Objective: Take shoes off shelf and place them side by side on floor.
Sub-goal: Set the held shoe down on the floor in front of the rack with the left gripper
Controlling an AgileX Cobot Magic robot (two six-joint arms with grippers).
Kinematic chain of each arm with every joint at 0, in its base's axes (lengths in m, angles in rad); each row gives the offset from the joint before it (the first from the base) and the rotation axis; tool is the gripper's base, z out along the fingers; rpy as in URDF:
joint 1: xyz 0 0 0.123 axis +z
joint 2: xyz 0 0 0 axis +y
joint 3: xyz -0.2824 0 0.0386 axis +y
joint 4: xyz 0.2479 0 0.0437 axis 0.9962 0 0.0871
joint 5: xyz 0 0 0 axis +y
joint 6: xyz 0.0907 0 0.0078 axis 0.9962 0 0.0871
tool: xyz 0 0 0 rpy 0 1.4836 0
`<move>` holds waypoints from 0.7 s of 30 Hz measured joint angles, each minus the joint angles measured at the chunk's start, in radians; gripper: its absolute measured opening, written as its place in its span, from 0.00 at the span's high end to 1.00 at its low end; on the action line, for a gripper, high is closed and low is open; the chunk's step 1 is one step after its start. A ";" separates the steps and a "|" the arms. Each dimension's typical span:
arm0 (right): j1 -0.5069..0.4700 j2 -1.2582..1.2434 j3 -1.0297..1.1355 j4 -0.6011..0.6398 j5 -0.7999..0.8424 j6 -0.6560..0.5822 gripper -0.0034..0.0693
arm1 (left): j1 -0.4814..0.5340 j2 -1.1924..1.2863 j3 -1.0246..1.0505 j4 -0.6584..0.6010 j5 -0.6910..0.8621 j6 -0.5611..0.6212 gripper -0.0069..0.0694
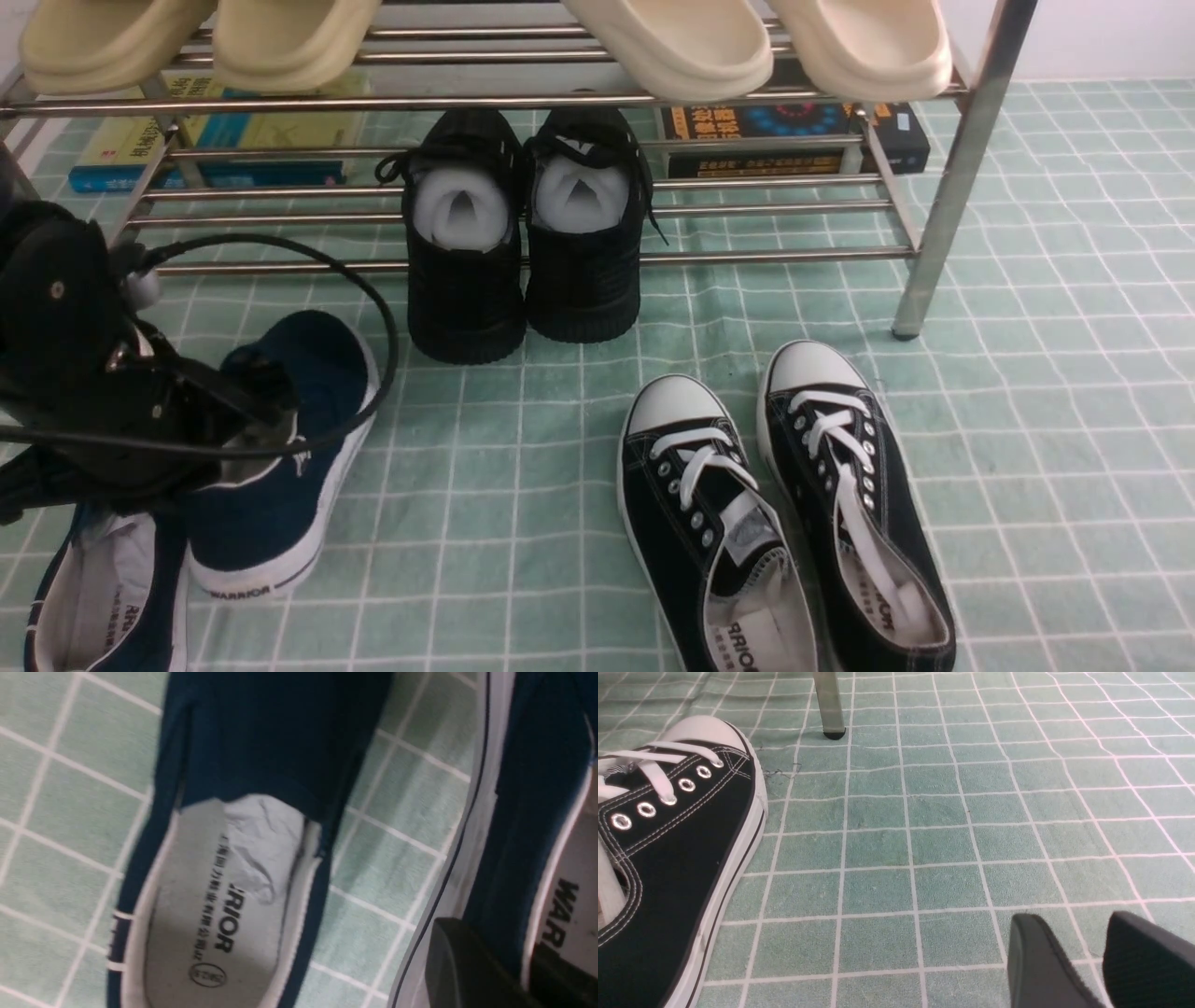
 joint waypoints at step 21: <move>0.000 0.000 0.000 0.000 0.000 0.000 0.62 | -0.006 -0.012 -0.004 0.015 0.046 -0.010 0.48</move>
